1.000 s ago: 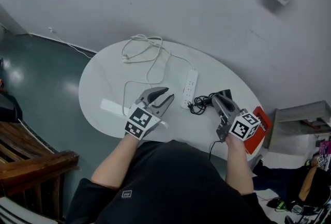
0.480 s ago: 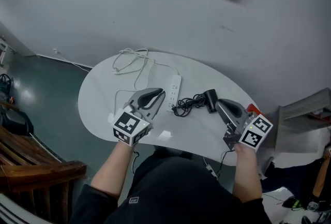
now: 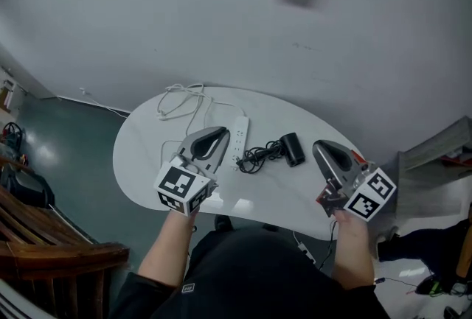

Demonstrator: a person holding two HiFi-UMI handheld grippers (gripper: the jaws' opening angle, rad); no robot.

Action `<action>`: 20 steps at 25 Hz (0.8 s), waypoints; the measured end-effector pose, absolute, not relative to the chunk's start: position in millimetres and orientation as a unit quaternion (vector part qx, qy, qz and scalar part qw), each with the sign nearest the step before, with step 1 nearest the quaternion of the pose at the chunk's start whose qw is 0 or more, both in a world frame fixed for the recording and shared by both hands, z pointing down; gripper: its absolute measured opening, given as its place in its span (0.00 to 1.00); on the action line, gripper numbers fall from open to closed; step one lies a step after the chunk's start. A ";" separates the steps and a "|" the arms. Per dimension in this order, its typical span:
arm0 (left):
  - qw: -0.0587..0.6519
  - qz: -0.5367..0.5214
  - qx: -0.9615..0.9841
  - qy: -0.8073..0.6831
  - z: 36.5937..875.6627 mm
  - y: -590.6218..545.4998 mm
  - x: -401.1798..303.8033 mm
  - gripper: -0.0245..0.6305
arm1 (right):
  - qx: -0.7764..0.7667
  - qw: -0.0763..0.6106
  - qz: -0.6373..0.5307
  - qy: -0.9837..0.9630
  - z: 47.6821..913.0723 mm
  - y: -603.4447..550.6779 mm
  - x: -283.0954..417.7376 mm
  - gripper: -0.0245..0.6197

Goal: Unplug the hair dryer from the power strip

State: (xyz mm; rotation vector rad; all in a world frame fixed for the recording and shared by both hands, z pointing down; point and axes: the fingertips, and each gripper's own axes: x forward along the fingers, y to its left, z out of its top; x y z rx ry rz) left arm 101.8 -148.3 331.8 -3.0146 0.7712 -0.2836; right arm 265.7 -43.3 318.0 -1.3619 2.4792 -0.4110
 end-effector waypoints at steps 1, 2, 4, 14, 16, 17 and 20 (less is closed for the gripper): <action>0.012 -0.090 -0.965 0.246 330.7 -149.6 101.9 0.09 | -0.478 0.147 -0.135 0.856 315.7 -43.6 264.9 0.09; 0.014 -0.089 -0.965 0.245 329.7 -150.7 101.0 0.09 | -0.485 0.151 -0.127 0.852 313.9 -44.4 263.4 0.09; 0.019 -0.088 -0.965 0.245 327.1 -154.4 95.9 0.09 | -0.498 0.153 -0.114 0.846 312.4 -49.3 259.2 0.09; 0.032 -0.083 -0.958 0.274 317.2 -192.5 55.7 0.08 | -0.535 0.112 -0.050 0.836 287.9 -83.5 237.8 0.09; 0.046 -0.089 -0.956 0.276 315.0 -197.7 54.2 0.08 | -0.544 0.095 -0.034 0.833 283.7 -88.0 237.2 0.09; 0.050 -0.091 -0.956 0.275 313.8 -199.7 54.4 0.08 | -0.547 0.089 -0.027 0.832 282.1 -90.1 237.4 0.09; 0.054 -0.089 -0.956 0.273 310.3 -202.5 56.2 0.08 | -0.553 0.079 -0.017 0.829 278.7 -95.0 237.2 0.09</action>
